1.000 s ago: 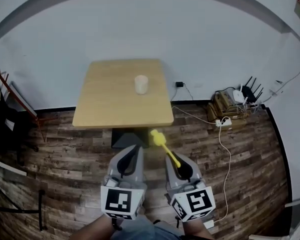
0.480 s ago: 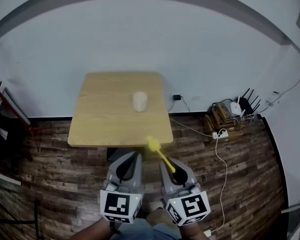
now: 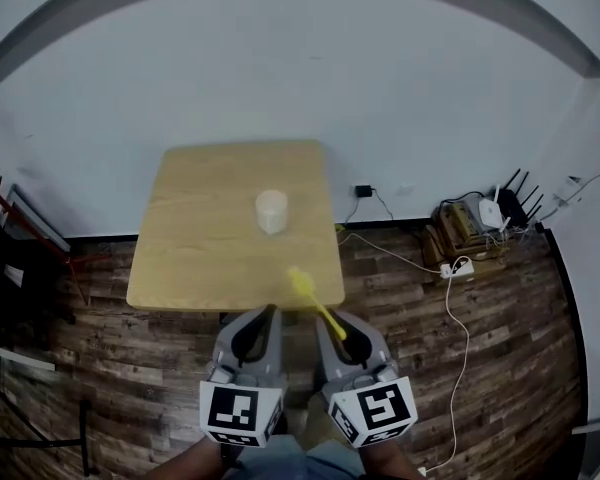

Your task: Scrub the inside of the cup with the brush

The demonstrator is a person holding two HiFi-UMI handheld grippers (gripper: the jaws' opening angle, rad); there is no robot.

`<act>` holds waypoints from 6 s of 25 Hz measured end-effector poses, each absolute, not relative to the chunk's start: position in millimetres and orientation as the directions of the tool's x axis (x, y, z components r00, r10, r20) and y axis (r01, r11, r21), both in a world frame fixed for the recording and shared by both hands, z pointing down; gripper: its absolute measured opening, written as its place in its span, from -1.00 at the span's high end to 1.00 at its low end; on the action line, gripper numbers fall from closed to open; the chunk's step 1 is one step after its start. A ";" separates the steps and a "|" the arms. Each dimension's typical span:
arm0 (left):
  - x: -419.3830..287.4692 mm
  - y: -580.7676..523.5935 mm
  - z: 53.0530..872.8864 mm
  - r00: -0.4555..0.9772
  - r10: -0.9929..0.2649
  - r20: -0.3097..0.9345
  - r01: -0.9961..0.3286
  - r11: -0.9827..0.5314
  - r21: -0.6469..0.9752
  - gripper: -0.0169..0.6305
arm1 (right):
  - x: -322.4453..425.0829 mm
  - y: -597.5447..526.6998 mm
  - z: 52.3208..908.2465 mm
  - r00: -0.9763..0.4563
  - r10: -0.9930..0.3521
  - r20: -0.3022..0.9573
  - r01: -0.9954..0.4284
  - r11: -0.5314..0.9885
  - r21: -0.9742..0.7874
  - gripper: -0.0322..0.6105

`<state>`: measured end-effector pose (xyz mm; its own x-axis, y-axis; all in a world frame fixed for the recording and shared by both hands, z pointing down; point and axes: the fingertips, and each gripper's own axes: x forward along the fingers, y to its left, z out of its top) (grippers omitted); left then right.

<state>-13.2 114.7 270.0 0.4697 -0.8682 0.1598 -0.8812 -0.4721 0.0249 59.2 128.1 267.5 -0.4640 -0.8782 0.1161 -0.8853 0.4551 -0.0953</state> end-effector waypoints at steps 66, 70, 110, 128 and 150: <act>-20.8 -156.0 479.3 0.261 -0.910 0.323 -0.965 -0.244 0.093 0.50 | 66.9 -131.4 358.4 -0.617 -0.715 0.329 -0.787 0.556 -0.267 0.78; -23.0 -159.5 481.2 0.237 -0.916 0.323 -0.971 -0.231 0.056 0.50 | 69.1 -132.3 363.8 -0.611 -0.714 0.343 -0.792 0.548 -0.269 0.78; -40.1 -212.4 451.2 0.702 -0.528 0.478 -0.504 -0.842 -0.189 0.72 | 51.7 -208.9 401.9 -0.762 -0.477 0.437 -0.612 0.752 -0.246 0.78; -25.3 -204.9 448.0 0.759 -0.368 0.537 -0.265 -0.928 -0.261 0.72 | 19.8 -227.4 424.0 -0.717 -0.315 0.622 -0.336 0.938 0.089 0.78; -14.9 -198.7 448.2 0.739 -0.419 0.529 -0.253 -0.899 -0.358 0.72 | 32.7 -197.0 452.2 -0.659 -0.119 0.742 -0.407 0.887 -0.219 0.78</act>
